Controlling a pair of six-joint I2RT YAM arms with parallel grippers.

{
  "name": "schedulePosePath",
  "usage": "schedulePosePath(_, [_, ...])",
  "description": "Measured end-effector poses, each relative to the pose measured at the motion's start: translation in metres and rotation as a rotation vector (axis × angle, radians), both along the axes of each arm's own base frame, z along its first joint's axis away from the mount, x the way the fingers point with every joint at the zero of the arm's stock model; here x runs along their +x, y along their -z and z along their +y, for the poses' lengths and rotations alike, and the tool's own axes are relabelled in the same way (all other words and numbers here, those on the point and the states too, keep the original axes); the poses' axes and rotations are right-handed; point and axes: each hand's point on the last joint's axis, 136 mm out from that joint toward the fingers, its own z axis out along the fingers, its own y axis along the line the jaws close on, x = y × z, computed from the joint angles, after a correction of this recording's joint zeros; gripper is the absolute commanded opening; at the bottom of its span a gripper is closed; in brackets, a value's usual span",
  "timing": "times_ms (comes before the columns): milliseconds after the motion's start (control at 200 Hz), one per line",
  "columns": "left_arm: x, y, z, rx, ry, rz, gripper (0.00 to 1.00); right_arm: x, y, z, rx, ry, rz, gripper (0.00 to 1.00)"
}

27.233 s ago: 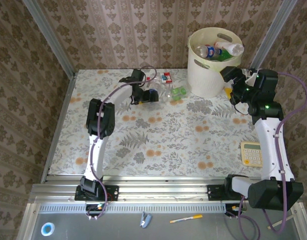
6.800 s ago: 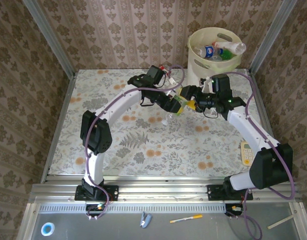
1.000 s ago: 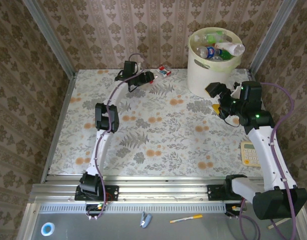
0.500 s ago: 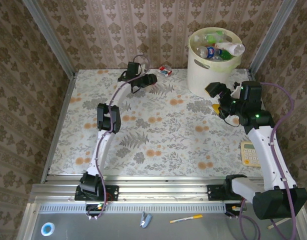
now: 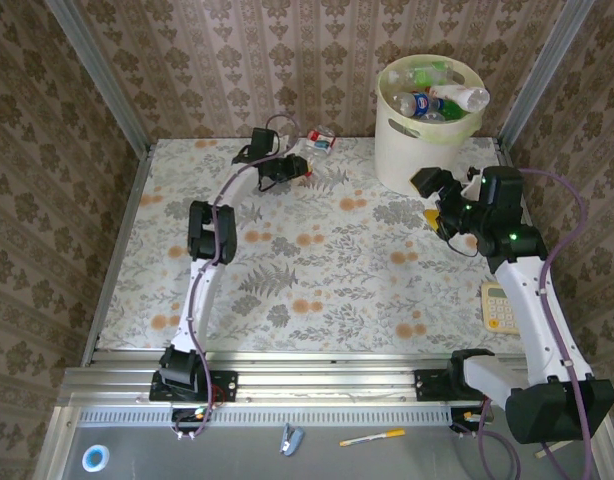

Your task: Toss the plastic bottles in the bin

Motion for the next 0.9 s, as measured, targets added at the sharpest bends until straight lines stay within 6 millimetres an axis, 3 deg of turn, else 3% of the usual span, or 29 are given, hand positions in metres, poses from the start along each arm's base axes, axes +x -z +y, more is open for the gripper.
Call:
schedulePosePath(150, [-0.021,-0.001,0.007,0.036,0.02,0.02,0.17,-0.001,0.009,0.002,0.002,-0.006,0.016,1.0])
schedulePosePath(250, [-0.046,-0.004,0.012,0.059,0.041,0.04,0.16,-0.002,0.013,0.005,0.001,-0.013,0.017,1.0])
schedulePosePath(465, [-0.13,-0.026,0.015,0.072,0.125,0.052,0.15,-0.004,0.035,0.023,-0.019,-0.06,0.059,1.0])
schedulePosePath(715, [-0.245,-0.065,-0.013,-0.043,0.309,0.046,0.15,0.004,0.113,0.068,-0.075,-0.164,0.201,1.0])
schedulePosePath(800, [-0.266,-0.072,-0.019,-0.063,0.343,0.053,0.16,0.007,0.137,0.078,-0.091,-0.181,0.248,1.0])
schedulePosePath(900, [-0.279,-0.076,-0.022,-0.075,0.349,0.06,0.23,0.014,0.162,0.085,-0.099,-0.176,0.296,1.0])
